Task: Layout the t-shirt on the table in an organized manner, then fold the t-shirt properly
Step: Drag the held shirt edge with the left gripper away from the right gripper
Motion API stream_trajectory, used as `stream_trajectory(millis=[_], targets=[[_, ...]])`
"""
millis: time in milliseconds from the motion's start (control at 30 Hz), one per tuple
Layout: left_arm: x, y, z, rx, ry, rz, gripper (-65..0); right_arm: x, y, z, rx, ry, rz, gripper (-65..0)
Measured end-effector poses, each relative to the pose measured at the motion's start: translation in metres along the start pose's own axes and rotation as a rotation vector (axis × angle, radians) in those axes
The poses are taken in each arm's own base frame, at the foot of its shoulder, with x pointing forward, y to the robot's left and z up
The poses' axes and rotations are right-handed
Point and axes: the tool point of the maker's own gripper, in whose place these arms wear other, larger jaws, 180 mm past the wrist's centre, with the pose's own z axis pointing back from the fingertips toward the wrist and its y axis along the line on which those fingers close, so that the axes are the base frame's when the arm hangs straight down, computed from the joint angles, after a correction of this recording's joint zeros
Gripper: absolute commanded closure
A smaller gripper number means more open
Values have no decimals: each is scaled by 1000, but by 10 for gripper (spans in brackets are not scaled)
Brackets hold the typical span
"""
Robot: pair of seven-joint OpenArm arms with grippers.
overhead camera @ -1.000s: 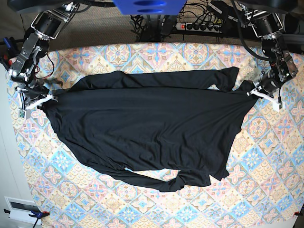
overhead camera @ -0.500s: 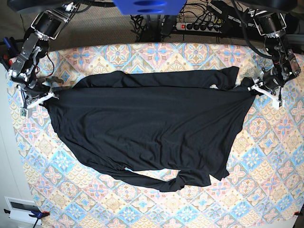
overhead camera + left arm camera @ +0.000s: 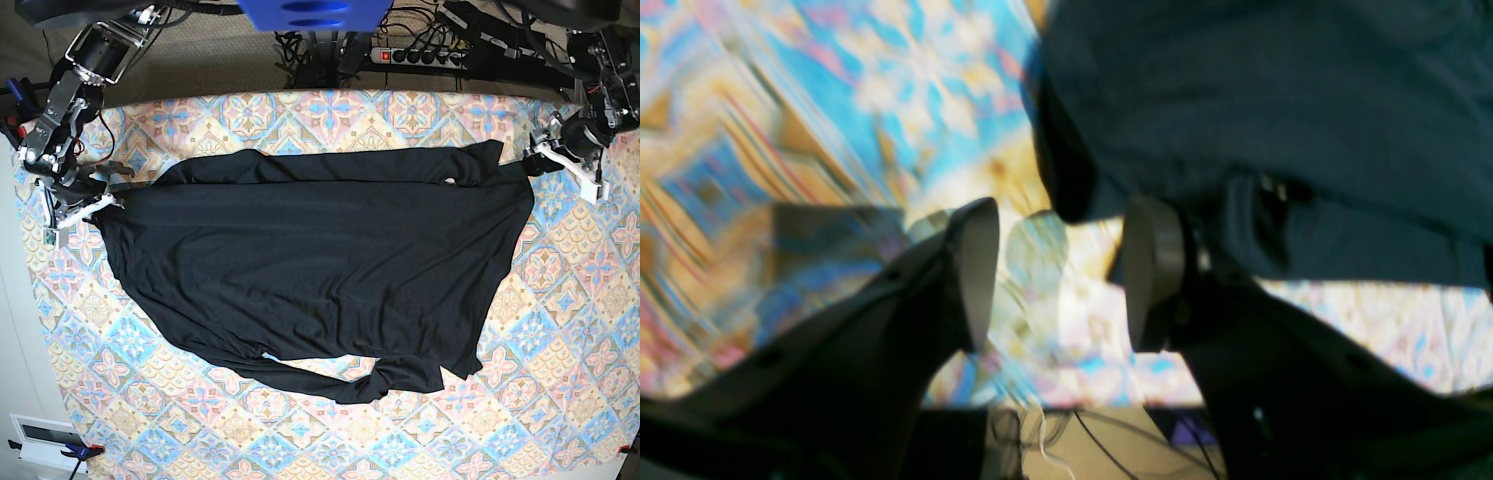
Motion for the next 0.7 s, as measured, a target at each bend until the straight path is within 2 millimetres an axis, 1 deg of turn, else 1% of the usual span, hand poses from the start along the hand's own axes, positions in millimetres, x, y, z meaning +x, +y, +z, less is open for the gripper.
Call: stream_trajectory(millis=[67,200,333,400,500,633,667,700], targets=[[-6,-2,-2,-5,8,13,-297,-1,-1,0,-2,2,2,0],[-17,-6,-13,-25,19,65,-297,-2,-1,0,-2,3,1,0],[-17,-8,-25,-35,19,111,-297,-2,-1,0,-1,3,1,0],[-20,-17,-33,-43,41,76,-297,-2,-1,0,-2,5,1,0],[-34,-40,-46,-81,96,25,-297,-1,0,0,0,0,2,0],[-40,-52,-53,-97,125,-29,-296,-1,0,1,-2,0,3,0],[-41,-54,-54,-95,132,-50,-286,-1,0,1,-1,0,2,0],[-42,-58,-55,-101,136,-62,-256,-1,0,0,0,0,1,0]])
